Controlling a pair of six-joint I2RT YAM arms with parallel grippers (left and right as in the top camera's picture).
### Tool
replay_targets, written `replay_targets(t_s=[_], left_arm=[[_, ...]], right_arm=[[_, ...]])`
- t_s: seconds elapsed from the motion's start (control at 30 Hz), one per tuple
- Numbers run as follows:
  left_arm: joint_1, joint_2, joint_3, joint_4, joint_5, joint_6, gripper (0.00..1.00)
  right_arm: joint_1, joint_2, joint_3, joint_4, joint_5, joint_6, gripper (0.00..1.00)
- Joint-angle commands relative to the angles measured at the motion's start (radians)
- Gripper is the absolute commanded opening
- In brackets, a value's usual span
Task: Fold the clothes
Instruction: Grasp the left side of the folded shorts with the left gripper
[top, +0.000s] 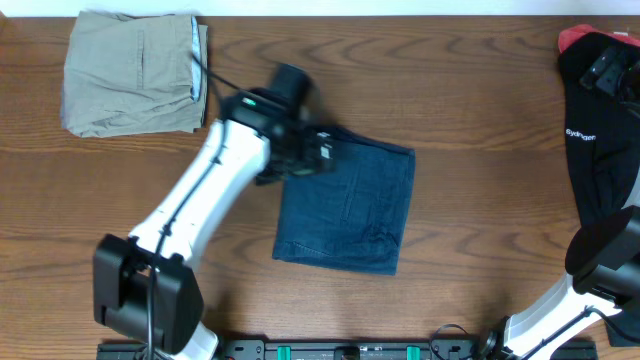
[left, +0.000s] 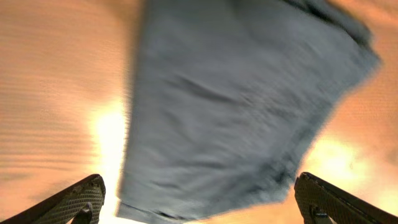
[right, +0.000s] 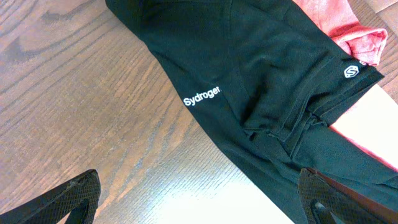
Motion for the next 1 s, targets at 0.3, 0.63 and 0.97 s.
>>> replay_targets(t_s=[0.3, 0.63, 0.97], left_arm=[[0.239, 0.143, -0.094, 0.029, 0.254, 0.391, 0.98], [0.238, 0.239, -0.161, 0.108, 0.261, 0.414, 0.98], [0.238, 0.299, -0.201, 0.171, 0.260, 0.491, 0.98]], right_arm=[[-0.017, 0.000, -0.004, 0.000, 0.014, -0.008, 0.99], [-0.017, 0.000, -0.004, 0.000, 0.014, -0.008, 0.99], [-0.017, 0.000, -0.004, 0.000, 0.014, -0.008, 0.99]])
